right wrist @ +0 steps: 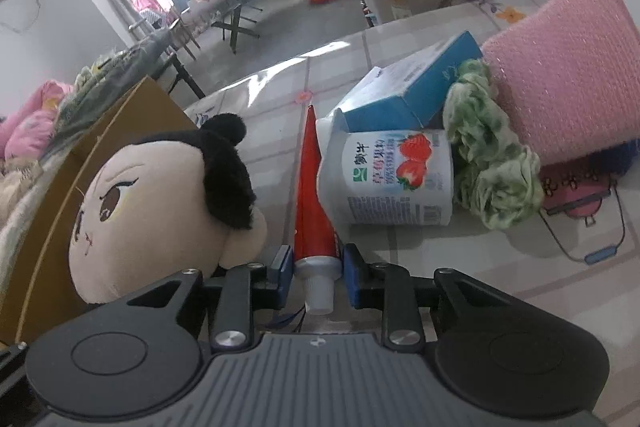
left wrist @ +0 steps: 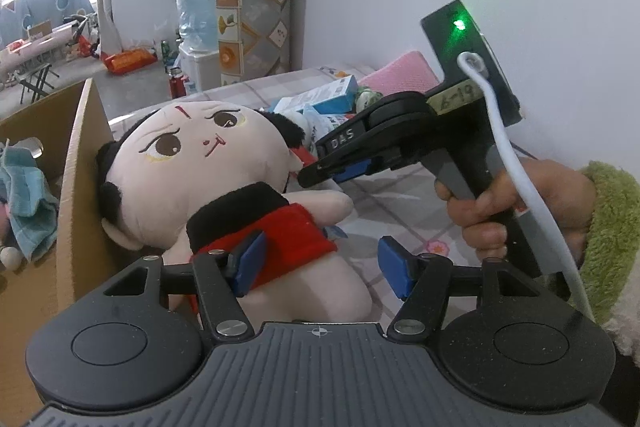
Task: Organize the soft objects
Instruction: 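Grasp the red toothpaste tube with the right gripper and lift it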
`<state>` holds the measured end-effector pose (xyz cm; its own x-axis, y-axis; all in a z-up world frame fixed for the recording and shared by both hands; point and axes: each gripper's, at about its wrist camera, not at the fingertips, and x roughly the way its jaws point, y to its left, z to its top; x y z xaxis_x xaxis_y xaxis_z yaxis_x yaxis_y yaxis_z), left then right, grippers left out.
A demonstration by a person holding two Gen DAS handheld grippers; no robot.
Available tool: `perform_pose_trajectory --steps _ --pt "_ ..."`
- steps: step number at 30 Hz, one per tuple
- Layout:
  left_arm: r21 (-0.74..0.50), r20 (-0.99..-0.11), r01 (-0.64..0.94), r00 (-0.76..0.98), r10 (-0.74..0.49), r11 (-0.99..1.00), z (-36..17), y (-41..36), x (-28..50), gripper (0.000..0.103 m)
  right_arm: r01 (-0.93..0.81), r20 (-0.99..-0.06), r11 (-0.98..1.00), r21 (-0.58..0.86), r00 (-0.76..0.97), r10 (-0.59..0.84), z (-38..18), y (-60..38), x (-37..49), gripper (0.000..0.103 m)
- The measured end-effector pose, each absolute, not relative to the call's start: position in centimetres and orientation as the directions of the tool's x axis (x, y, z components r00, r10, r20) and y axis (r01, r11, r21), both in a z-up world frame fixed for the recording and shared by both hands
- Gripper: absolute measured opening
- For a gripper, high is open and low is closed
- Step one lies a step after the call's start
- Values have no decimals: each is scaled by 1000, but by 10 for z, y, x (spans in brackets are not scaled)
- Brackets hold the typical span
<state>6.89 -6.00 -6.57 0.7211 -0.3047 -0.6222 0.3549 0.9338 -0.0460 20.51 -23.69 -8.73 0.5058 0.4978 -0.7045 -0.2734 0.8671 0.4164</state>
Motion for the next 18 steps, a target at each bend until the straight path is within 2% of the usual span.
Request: perform_pose_trajectory --steps 13,16,18 --pt "-95 -626 365 701 -341 926 -64 -53 69 69 -111 -652 748 654 418 633 -88 -311 130 12" --pt "-162 -627 372 676 -386 914 -61 -48 68 72 -62 -623 702 709 412 665 -94 -331 109 12" --pt "-254 -635 372 633 -444 893 -60 -43 70 72 -33 -605 677 735 419 677 -98 -340 94 12"
